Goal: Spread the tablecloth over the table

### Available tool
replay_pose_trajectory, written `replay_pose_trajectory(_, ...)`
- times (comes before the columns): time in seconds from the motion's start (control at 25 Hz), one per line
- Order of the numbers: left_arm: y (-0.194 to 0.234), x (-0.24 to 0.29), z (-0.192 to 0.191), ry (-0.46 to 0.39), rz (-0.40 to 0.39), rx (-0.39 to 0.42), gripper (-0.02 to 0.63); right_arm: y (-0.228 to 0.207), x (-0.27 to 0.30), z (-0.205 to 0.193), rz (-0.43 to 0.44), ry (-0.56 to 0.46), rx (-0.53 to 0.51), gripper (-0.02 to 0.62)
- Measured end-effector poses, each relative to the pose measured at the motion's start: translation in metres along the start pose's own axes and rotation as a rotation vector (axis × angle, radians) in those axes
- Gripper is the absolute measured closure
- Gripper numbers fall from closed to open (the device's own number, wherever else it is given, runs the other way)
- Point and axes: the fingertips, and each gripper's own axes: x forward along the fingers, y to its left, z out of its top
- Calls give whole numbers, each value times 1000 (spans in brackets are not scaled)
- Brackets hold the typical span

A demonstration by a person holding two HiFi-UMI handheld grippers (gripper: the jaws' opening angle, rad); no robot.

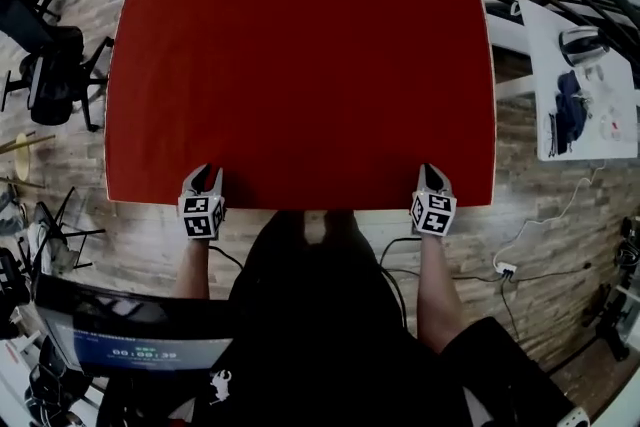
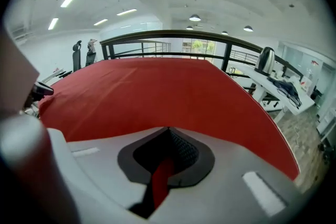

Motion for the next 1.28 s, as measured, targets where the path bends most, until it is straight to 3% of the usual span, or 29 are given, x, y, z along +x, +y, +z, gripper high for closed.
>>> replay_pose_trajectory(0.12, 4, 2, -12, 30, -49, 15, 486, -2, -7, -15, -64, 21, 1, 586)
replay_pose_trajectory(0.32, 4, 0, -18, 8, -126, 36, 491, -2, -15, -21, -95, 9, -24, 586)
replay_pose_trajectory(0.52, -11, -7, -25, -30, -148, 98, 500, -10, -12, -19, -43, 21, -6, 586)
replay_pose_trajectory(0.6, -18, -12, -20, -62, -142, 113, 523, -9, -24, -8, -21, -20, 4, 584)
replay_pose_trajectory(0.8, -60, -68, 0, -243, -192, 102, 600, 57, -107, 40, 116, -301, 74, 584)
replay_pose_trajectory(1.0, -150, -149, -11, -405, -240, 66, 601, 123, -210, 4, 312, -363, -13, 586)
replay_pose_trajectory(1.28, -237, -280, -55, -520, -241, 50, 601, 160, -352, -43, 408, -436, 0, 586)
